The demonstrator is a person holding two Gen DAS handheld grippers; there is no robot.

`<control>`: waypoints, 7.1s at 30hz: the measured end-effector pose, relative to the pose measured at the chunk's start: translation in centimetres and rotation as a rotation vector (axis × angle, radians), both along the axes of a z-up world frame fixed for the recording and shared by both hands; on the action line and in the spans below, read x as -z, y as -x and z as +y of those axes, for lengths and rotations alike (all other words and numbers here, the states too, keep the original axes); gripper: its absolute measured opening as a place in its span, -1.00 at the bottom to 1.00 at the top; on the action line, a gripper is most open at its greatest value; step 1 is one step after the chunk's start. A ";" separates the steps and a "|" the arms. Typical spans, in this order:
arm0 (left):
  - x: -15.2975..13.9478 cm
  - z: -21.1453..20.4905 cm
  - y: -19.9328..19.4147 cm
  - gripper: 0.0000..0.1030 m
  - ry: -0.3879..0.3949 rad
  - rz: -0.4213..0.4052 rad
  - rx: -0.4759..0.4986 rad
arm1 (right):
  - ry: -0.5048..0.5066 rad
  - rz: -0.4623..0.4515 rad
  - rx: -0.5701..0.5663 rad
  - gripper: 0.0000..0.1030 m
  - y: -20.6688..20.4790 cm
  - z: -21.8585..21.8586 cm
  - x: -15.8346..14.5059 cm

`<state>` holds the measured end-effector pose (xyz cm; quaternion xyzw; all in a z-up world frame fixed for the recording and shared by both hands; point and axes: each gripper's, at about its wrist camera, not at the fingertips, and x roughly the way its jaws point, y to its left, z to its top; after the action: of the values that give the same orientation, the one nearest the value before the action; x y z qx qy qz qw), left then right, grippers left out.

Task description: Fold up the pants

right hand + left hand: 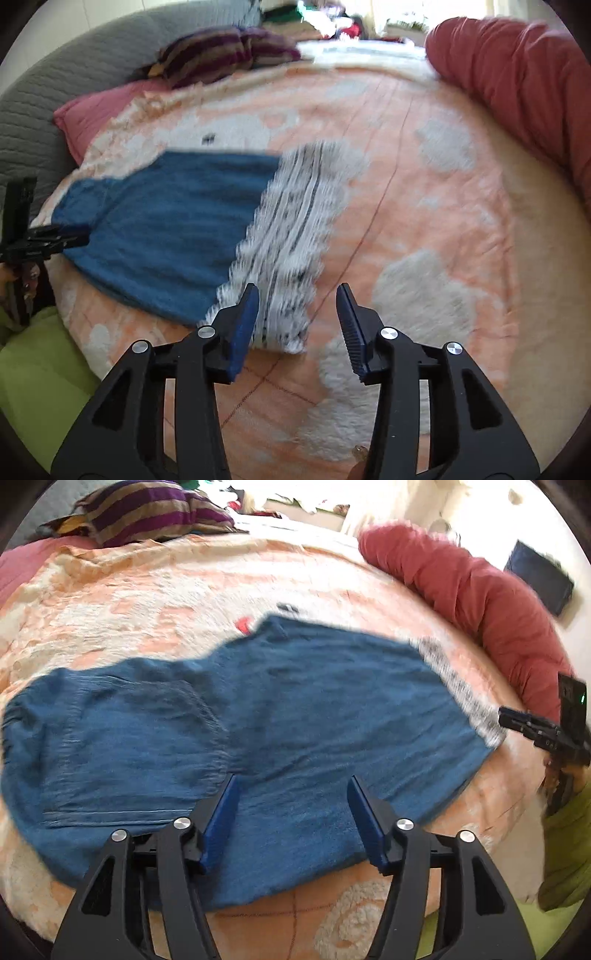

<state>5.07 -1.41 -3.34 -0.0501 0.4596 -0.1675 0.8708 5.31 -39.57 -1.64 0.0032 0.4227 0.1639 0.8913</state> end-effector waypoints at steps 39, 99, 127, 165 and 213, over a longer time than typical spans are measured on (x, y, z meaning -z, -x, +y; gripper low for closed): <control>0.8 9.5 -4.0 0.07 -0.035 -0.044 -0.214 | 0.104 0.117 -0.138 0.58 -10.1 14.2 4.9; -5.2 -0.4 3.1 0.91 -0.153 -0.114 -0.051 | -0.061 -0.131 -0.113 0.77 0.4 8.1 -3.1; -7.0 -16.1 -7.0 0.91 -0.210 -0.162 0.248 | -0.096 -0.029 0.104 0.80 1.4 1.5 1.3; 3.7 -26.9 -19.4 -0.48 -0.082 0.104 0.571 | -0.235 0.015 0.105 -0.49 -1.8 3.0 4.8; 0.5 8.4 -10.1 0.09 0.478 0.050 -0.099 | 0.020 -0.157 -0.645 -0.31 1.4 27.2 -1.8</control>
<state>15.21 7.00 -3.86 -0.2811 0.4251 -0.2272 0.8299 3.87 -12.33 0.12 -0.1523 0.3336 0.4332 0.8233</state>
